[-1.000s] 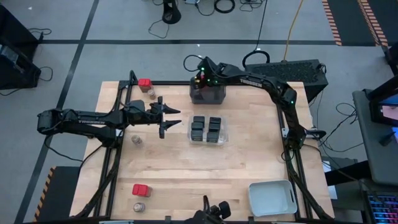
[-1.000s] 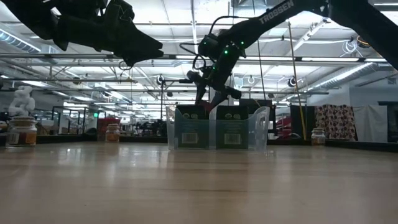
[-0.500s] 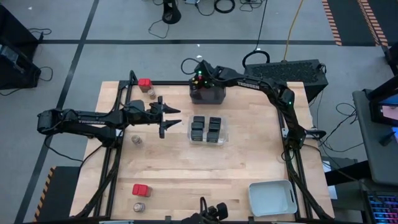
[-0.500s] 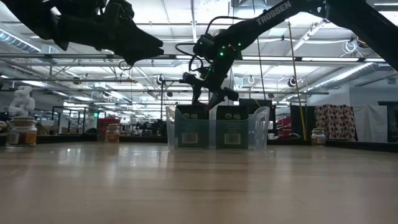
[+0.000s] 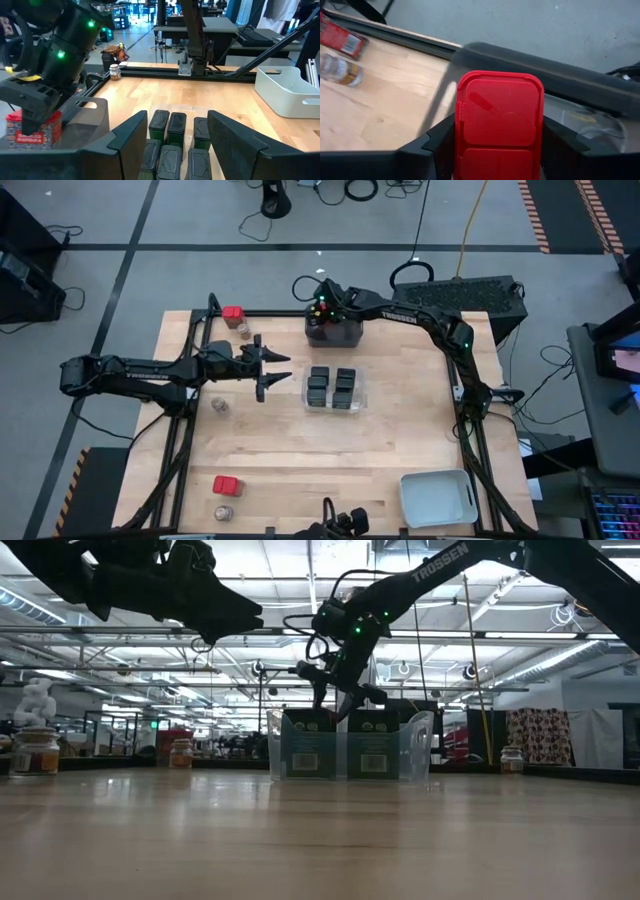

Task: Sort spices by type
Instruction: Put the red seasoning bottle into the gray bin

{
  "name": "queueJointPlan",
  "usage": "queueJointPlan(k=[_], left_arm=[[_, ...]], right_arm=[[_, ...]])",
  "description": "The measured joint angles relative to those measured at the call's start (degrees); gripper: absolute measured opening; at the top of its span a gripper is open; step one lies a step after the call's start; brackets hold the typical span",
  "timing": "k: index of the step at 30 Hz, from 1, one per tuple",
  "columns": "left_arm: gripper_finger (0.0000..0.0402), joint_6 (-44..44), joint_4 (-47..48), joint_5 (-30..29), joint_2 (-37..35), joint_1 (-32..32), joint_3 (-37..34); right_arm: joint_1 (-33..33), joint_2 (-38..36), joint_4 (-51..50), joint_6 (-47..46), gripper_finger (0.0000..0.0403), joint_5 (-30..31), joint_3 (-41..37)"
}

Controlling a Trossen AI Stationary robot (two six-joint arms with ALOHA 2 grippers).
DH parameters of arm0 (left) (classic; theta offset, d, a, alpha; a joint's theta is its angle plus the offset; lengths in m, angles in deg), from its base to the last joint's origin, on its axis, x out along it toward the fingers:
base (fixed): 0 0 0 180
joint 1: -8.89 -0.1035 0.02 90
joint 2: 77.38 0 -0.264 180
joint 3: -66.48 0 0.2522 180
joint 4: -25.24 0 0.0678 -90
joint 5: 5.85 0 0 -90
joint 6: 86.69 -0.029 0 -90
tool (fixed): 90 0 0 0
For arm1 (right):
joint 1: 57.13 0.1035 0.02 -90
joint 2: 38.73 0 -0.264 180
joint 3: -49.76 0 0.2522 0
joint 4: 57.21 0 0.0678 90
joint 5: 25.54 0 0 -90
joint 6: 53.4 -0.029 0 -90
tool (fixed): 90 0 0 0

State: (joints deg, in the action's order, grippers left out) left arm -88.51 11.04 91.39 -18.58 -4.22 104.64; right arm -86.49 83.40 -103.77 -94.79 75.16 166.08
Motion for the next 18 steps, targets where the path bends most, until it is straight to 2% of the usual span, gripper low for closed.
queueJointPlan(k=[12,18], left_arm=[[0.0212,0.00,0.13,0.02,-0.01,0.00,0.00],[0.0212,-0.02,0.14,0.02,0.00,0.00,0.00]], right_arm=[[-2.39,-0.61,-9.79,0.92,0.0208,-0.36,0.00],[-3.26,-0.61,-11.17,0.21,0.0208,-0.26,0.00]])
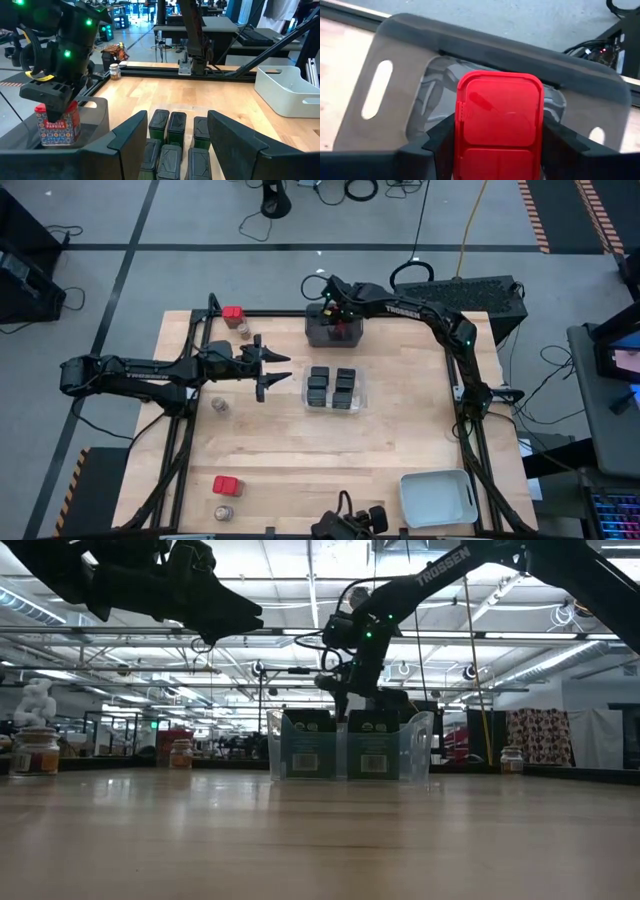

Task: Sort spices by type
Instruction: Put the red seasoning bottle into the gray bin

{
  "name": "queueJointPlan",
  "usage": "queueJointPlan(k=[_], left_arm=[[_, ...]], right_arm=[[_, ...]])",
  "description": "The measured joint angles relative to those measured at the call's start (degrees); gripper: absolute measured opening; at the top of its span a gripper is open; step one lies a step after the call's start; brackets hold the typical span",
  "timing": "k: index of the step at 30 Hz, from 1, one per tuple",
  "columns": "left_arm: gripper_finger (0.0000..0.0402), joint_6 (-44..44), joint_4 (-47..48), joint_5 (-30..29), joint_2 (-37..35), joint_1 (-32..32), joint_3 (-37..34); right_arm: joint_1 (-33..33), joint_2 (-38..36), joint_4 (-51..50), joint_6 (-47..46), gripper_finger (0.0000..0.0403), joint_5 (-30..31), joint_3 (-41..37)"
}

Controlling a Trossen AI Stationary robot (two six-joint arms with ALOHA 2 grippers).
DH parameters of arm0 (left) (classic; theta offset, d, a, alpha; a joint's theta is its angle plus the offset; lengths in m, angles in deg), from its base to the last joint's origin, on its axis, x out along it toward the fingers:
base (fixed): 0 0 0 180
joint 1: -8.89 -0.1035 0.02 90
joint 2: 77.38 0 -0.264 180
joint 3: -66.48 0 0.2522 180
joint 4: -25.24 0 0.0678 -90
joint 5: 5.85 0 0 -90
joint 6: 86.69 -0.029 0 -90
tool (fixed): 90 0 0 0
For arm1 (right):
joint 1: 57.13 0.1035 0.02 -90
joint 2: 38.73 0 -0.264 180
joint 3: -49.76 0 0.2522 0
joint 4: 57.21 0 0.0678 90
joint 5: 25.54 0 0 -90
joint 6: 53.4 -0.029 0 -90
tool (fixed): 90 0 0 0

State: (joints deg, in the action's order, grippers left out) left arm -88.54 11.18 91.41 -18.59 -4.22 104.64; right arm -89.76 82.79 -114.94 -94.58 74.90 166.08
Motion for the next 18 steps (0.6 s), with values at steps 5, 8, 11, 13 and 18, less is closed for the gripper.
queueJointPlan(k=[5,8,11,13,18], left_arm=[[0.0212,-0.02,0.01,0.00,-0.01,0.00,0.00],[0.0212,-0.02,0.01,0.00,-0.01,0.00,0.00],[0.0212,-0.02,0.01,0.00,0.01,0.00,0.00],[0.0212,-0.03,-0.03,0.00,-0.01,0.00,0.00],[0.0212,-0.04,-0.12,0.00,-0.01,0.00,0.00]], right_arm=[[-0.23,-0.02,-1.62,-0.67,0.0208,1.16,0.00],[-0.48,-0.02,-3.30,-1.61,0.0208,2.60,0.00],[-0.89,-0.02,-4.54,-1.96,0.0208,3.16,0.00],[-1.14,-0.02,-4.64,-2.13,0.0208,3.64,0.00],[-1.71,-0.02,-4.67,-3.36,0.0208,4.81,0.00]])
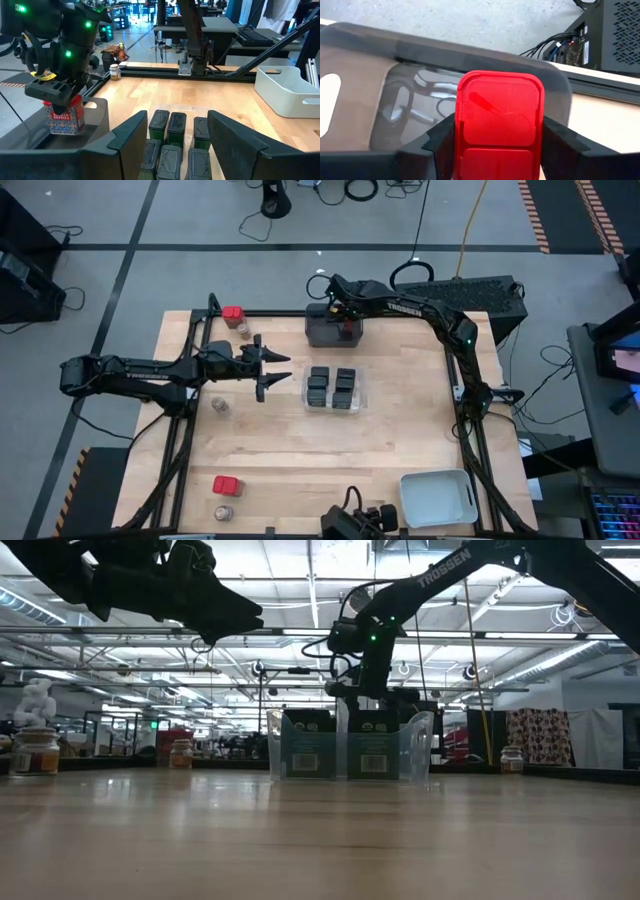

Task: Sort spices by type
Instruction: Put the red seasoning bottle into the gray bin

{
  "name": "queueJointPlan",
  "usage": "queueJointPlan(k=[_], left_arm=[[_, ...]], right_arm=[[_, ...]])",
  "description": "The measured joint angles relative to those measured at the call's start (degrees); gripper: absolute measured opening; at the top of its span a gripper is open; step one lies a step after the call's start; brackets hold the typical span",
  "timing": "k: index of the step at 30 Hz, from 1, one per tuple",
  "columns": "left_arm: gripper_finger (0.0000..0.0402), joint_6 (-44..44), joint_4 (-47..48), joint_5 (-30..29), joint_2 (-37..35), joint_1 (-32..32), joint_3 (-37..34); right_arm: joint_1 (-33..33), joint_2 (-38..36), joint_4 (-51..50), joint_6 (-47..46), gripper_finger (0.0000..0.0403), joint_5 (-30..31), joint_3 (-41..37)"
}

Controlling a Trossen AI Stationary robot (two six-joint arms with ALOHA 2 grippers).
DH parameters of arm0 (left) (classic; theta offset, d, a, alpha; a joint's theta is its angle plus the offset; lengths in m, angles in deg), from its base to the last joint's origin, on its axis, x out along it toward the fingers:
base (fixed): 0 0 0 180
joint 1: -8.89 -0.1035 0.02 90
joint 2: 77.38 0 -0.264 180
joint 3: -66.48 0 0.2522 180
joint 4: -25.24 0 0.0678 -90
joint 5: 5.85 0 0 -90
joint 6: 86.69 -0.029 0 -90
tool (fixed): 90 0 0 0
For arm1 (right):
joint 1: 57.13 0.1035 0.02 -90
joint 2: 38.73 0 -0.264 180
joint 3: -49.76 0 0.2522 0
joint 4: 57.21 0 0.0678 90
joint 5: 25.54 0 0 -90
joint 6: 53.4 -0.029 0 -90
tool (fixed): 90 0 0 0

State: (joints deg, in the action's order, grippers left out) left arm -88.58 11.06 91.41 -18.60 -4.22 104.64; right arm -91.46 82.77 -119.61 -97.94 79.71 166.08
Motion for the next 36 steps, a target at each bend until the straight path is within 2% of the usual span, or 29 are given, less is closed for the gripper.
queueJointPlan(k=[12,26,36], left_arm=[[0.0212,0.02,-0.06,0.00,0.02,0.00,0.00],[0.0212,0.02,-0.09,0.00,0.01,0.00,0.00],[0.0212,0.02,-0.09,0.02,0.01,0.00,0.00]], right_arm=[[-0.19,0.00,-0.07,1.05,0.0212,-0.09,0.00],[-0.19,0.00,0.22,2.19,0.0272,0.00,0.00],[-0.19,0.00,0.43,3.98,0.0271,-0.04,0.00]])
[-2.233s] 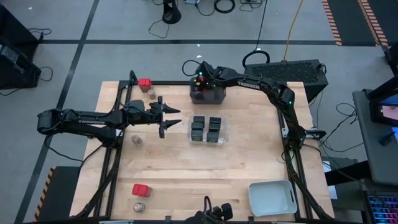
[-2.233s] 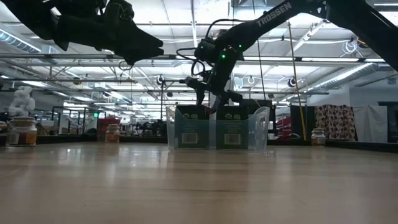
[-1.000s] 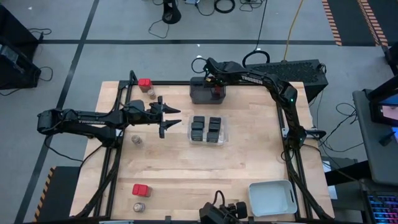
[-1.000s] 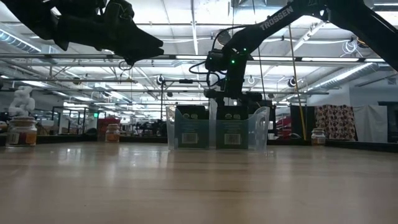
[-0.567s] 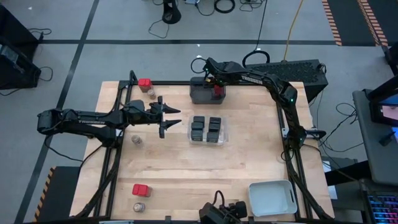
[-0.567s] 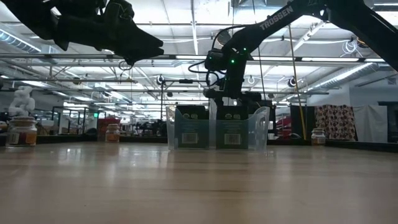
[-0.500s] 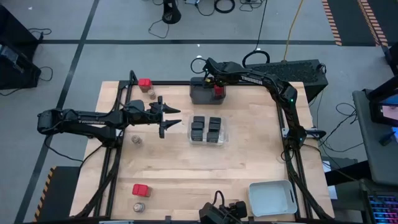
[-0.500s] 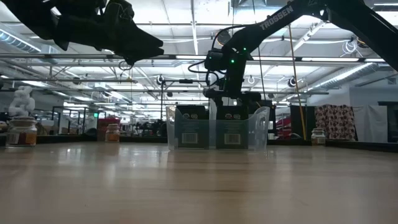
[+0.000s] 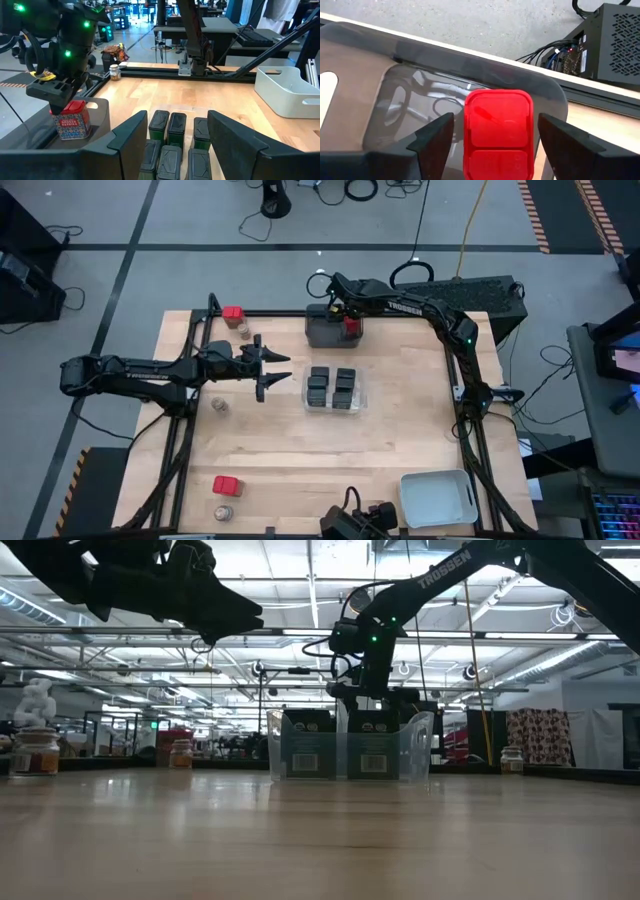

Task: Sort spices by type
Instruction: Put the red seasoning bottle into the gray bin

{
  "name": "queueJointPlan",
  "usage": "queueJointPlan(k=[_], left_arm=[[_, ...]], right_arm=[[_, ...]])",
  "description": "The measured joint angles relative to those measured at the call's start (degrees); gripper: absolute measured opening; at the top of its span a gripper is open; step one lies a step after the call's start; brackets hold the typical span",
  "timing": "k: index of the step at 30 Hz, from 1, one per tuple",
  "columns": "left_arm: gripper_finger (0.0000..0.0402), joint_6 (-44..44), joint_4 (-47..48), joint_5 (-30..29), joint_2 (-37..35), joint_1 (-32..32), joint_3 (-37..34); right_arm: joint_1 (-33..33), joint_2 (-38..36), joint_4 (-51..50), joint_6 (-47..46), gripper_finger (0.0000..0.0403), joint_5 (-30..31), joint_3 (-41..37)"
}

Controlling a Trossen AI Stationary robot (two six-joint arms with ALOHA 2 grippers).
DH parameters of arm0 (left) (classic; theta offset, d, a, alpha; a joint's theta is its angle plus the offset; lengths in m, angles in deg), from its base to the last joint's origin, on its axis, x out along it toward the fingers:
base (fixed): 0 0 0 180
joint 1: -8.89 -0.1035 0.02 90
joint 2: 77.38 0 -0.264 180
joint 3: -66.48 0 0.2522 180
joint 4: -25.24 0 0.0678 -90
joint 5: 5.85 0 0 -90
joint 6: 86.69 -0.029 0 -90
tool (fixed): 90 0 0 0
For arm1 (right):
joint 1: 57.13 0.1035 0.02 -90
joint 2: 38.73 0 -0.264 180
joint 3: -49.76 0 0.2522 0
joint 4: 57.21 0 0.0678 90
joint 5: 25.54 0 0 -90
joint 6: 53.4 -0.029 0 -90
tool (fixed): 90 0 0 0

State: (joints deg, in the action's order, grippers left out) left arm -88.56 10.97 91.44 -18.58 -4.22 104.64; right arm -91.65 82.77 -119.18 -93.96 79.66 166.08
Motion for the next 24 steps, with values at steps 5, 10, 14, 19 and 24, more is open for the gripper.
queueJointPlan(k=[5,10,14,19,24], left_arm=[[0.0212,0.00,0.00,0.00,0.01,0.00,0.00],[0.0212,-0.02,0.00,0.00,0.00,0.01,0.00],[0.0212,-0.02,0.00,0.00,0.01,0.02,0.00],[0.0212,-0.06,0.00,0.00,-0.01,0.01,0.00],[0.0212,-0.04,0.00,0.00,-0.01,0.01,0.00]], right_arm=[[0.00,0.00,2.57,2.28,0.0270,0.33,0.00],[0.58,-1.51,5.25,3.36,0.0270,2.79,0.00],[2.12,-2.53,7.18,6.60,0.0270,2.87,0.00],[5.12,-2.86,11.49,9.96,0.0270,2.35,0.00],[6.73,-2.32,13.08,11.59,0.0269,0.81,0.00]])
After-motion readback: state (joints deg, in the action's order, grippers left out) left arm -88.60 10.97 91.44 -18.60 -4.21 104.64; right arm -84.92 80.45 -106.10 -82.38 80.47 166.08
